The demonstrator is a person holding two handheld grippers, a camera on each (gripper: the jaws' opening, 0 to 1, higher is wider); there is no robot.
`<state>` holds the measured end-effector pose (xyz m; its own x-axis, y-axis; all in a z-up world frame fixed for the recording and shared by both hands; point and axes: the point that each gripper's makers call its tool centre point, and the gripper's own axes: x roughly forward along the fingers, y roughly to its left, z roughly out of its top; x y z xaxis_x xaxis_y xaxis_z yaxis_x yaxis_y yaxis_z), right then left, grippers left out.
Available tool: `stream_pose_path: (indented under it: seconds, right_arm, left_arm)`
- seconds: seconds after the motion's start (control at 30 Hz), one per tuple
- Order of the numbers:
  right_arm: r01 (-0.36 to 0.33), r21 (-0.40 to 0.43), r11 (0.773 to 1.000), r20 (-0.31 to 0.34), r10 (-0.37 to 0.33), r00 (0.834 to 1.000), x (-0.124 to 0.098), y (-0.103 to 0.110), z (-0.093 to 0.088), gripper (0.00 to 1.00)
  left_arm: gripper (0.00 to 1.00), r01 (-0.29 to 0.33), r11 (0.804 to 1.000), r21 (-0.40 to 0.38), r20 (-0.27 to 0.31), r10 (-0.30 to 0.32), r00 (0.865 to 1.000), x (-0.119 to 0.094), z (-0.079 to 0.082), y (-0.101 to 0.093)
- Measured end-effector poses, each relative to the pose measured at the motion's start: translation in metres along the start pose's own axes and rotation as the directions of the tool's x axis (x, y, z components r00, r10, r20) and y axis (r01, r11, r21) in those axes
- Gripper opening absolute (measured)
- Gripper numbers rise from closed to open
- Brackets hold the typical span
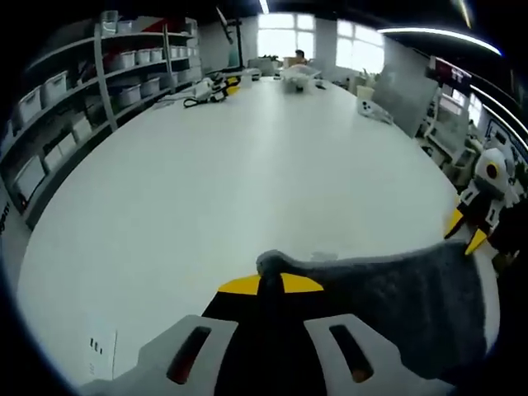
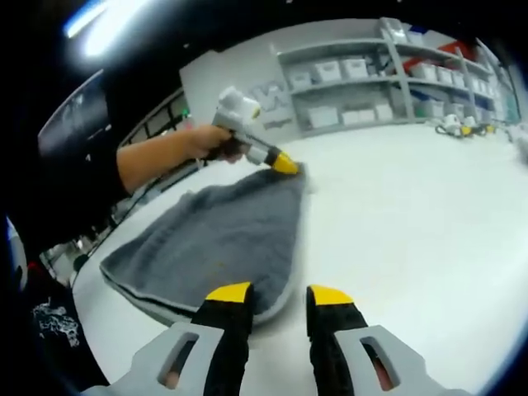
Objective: Open the folded towel by lifting each exposed corner and separating the folded layers until the towel lies flat within the target outline without major curled edges
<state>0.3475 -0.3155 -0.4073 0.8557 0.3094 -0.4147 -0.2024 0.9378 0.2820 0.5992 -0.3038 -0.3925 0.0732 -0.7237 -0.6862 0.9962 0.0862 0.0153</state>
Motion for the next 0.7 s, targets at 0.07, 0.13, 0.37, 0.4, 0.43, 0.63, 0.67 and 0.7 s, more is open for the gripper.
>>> stream_pose_path:
  seconds: [0.07,0.13,0.37,0.4,0.43,0.63,0.67,0.7]
  right_arm:
    - [-0.003,-0.005,1.0,0.0,0.003,1.0,0.0,0.002,0.001,0.16]
    - [-0.003,-0.012,1.0,0.003,0.003,1.0,0.0,0.002,0.003,0.14]
    - [-0.001,-0.031,1.0,-0.001,0.001,1.0,0.001,0.002,0.004,0.05]
    - [-0.001,-0.037,0.999,0.001,0.001,1.0,0.0,0.002,0.005,0.04]
    - [0.0,-0.039,0.999,0.003,0.0,1.0,0.0,0.002,0.005,0.04]
    - [0.0,-0.045,0.999,0.018,0.001,1.0,-0.002,0.003,0.009,0.01]
    - [-0.002,-0.043,0.999,0.025,0.003,1.0,-0.003,0.003,0.011,0.0]
    - [-0.005,-0.041,0.999,0.029,0.006,1.0,-0.003,0.004,0.012,0.0]
  left_arm:
    - [0.05,0.004,1.0,0.008,0.009,-0.004,1.0,0.003,0.005,0.0]
    - [0.05,0.007,1.0,0.013,0.011,-0.007,1.0,0.002,0.004,-0.001]
    - [0.04,0.019,0.998,0.055,0.015,-0.02,1.0,-0.002,0.005,-0.007]
    - [0.04,0.02,0.998,0.059,0.013,-0.02,1.0,-0.002,0.005,-0.008]
    - [0.04,0.02,0.998,0.06,0.012,-0.021,1.0,-0.002,0.005,-0.007]
    - [0.03,0.011,0.997,0.083,0.032,-0.013,0.999,-0.008,0.012,-0.006]
    - [0.03,0.014,0.996,0.084,0.032,-0.017,0.999,-0.009,0.012,-0.007]
    - [0.03,0.014,0.996,0.09,0.037,-0.017,0.999,-0.009,0.012,-0.008]
